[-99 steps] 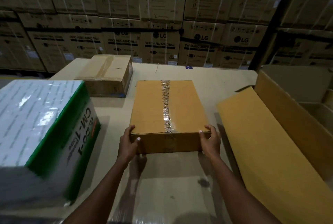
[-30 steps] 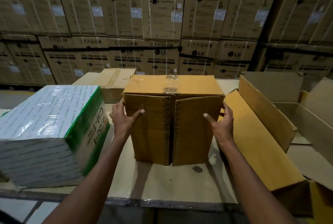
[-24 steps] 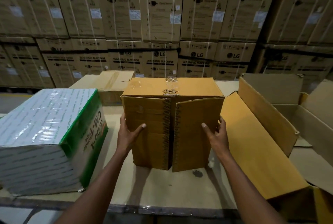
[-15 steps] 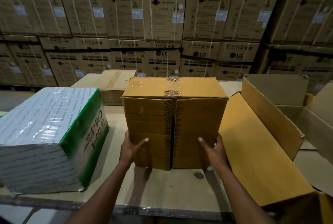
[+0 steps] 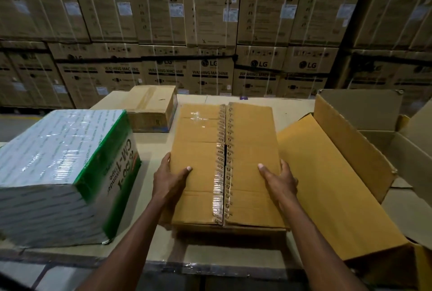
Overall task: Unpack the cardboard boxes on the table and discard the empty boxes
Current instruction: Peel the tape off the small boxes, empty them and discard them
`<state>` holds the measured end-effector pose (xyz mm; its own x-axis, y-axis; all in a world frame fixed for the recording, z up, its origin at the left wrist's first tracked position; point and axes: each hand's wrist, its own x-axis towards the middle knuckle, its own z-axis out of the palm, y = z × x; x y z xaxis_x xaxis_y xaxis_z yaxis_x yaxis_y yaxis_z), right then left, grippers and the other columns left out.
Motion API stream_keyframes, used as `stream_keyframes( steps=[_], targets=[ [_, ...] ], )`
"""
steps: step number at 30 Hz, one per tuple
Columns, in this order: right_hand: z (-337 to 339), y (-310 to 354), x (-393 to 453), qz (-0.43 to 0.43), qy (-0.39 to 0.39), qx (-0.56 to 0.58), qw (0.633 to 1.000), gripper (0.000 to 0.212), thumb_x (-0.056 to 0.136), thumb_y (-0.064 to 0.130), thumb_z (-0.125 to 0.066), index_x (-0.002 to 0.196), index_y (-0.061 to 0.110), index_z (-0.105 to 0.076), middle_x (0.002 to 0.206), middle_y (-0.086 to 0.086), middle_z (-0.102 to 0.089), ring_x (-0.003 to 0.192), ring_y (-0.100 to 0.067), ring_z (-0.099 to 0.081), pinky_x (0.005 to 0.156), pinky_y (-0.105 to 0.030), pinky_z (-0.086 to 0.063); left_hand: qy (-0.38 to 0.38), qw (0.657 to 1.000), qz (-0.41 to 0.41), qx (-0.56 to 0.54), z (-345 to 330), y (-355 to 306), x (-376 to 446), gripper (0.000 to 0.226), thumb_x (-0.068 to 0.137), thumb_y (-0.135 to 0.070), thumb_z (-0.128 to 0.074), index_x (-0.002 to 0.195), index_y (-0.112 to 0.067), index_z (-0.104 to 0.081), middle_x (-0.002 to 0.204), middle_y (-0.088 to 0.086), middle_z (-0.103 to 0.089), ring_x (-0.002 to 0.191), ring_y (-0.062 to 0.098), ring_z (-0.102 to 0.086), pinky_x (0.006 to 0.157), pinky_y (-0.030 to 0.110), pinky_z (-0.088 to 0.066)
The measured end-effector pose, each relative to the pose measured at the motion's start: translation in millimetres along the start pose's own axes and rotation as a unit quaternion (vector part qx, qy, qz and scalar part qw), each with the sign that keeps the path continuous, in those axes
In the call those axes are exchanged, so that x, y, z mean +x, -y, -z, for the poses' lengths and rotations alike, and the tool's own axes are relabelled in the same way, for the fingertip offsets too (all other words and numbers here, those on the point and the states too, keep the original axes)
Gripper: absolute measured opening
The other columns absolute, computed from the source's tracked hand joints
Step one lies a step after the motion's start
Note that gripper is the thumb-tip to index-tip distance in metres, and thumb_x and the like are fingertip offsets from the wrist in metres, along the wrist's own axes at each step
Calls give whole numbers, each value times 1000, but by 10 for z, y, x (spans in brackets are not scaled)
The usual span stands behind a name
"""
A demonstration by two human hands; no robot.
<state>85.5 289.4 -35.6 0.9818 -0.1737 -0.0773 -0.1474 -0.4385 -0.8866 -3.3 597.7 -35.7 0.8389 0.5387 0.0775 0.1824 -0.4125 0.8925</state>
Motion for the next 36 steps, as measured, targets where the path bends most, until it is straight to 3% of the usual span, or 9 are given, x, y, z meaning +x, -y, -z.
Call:
stream_keyframes(
  steps=[3, 8, 11, 16, 19, 23, 27, 31, 36],
  targets=[
    [-33, -153, -7, -38, 38, -17, 998, 95, 80, 64, -73, 159, 34, -29, 152, -11, -44, 141, -40, -34, 113, -55, -38, 27, 999, 28, 20, -64, 99, -67, 85, 84, -48, -76, 153, -22, -33, 145, 10, -53, 126, 33, -54, 102, 53, -48],
    [-168, -595, 190, -51, 98, -47, 993, 106, 56, 83, -66, 149, 40, -38, 144, -4, -55, 128, -34, -52, 105, -55, -48, 48, 995, 83, 28, -166, 344, -144, 82, 87, -41, -75, 153, -17, -33, 148, 14, -49, 130, 37, -51, 102, 51, -46],
    [-216, -639, 183, -71, 111, -93, 987, 104, 62, 81, -65, 151, 37, -35, 152, -8, -46, 134, -38, -46, 107, -55, -45, 57, 990, 103, 71, -200, 437, -104, 85, 87, -46, -74, 154, -19, -30, 151, 14, -46, 133, 38, -48, 106, 57, -42],
    [-301, -274, -358, 84, 79, -256, 960, 73, 90, 56, -62, 155, 40, -31, 166, 1, -22, 149, -33, -18, 116, -53, -24, 52, 981, -8, 185, -280, 406, -149, 69, 88, -43, -72, 149, -32, -41, 158, 3, -33, 143, 32, -29, 114, 56, -22],
    [-547, -136, -704, 171, 160, -291, 928, 60, 91, 55, -58, 147, 50, -39, 168, 7, -14, 152, -28, -10, 119, -54, -17, 107, 971, -80, 199, -404, 354, -266, 48, 91, -45, -66, 137, -36, -54, 156, 0, -34, 143, 27, -27, 113, 53, -20],
    [-665, -102, -887, 184, 219, -294, 912, 54, 94, 46, -57, 146, 51, -43, 170, 9, -6, 155, -27, 4, 122, -53, -4, 121, 961, -105, 226, -539, 304, -378, 43, 92, -47, -60, 134, -42, -54, 159, -4, -29, 145, 25, -26, 114, 54, -20],
    [-578, 27, -865, 207, 197, -308, 908, 47, 91, 50, -59, 137, 45, -54, 167, 5, -20, 151, -26, -14, 120, -51, -16, 125, 957, -132, 228, -622, 292, -570, 39, 97, -44, -54, 135, -43, -51, 162, -5, -23, 146, 22, -23, 116, 55, -17],
    [-415, 358, -856, 225, 160, -263, 924, 35, 91, 32, -64, 126, 36, -67, 155, 9, -40, 136, -19, -42, 111, -44, -40, 167, 948, -146, 228, -697, 186, -647, 39, 97, -44, -51, 136, -43, -53, 166, -8, -17, 150, 23, -16, 117, 56, -12],
    [24, 666, -802, 211, 103, -229, 945, 39, 95, 13, -59, 130, 28, -69, 157, 12, -40, 131, -15, -50, 100, -36, -52, 299, 865, -229, 330, -744, -81, -658, 43, 91, -56, -50, 129, -39, -60, 166, -10, -21, 154, 28, -6, 115, 67, 0]
  ],
)
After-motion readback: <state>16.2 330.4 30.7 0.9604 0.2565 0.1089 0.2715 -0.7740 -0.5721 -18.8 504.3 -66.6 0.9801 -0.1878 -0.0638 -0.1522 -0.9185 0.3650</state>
